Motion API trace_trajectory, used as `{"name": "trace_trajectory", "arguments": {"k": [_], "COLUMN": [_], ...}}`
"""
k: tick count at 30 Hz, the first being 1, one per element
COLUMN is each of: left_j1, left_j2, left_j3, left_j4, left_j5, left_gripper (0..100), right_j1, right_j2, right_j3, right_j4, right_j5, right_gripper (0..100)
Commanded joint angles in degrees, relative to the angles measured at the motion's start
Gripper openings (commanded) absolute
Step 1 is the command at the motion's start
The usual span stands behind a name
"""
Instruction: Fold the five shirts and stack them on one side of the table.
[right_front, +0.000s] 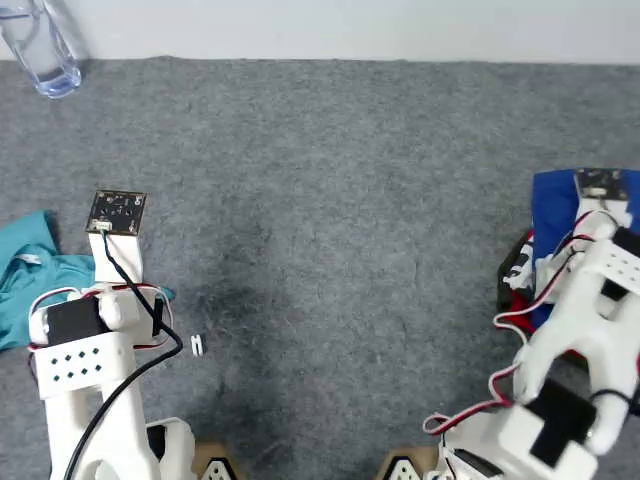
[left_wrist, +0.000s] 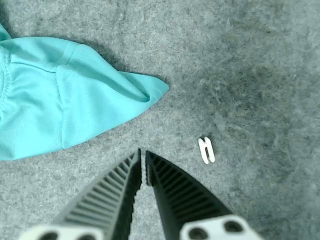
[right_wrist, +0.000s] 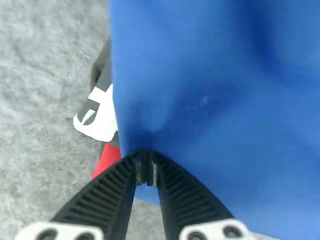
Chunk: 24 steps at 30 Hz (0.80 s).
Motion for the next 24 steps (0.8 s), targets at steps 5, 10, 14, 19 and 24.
{"name": "trace_trajectory", "arguments": {"k": [5,10,14,19,24], "left_j1": [-0.4,-0.4,-0.4,-0.4,-0.4], "left_j2": [-1.2,-1.2,-1.2,-1.2,-1.2], "left_j3": [-0.4,-0.4,-0.4,-0.4,-0.8], "left_j4": [0.0,0.0,0.0,0.0,0.0], "left_j5": [0.6,0.6,0.6,0.6,0.6], "left_gripper": [1,1,1,1,1], "right_j1": [3.7,4.8,6.8,8.5,10.3], "right_j2": [-12.9,-6.6,2.7,19.3,26.0], "right_j3": [-0.6,-1.0,-2.9,-7.5,-14.0], "right_j4": [-18.0,-35.0,-43.4,-50.5,-46.3], "right_j5": [4.0,4.8,4.8,4.8,4.5], "right_gripper": [0.9,1.1,1.1,0.9,0.9]}}
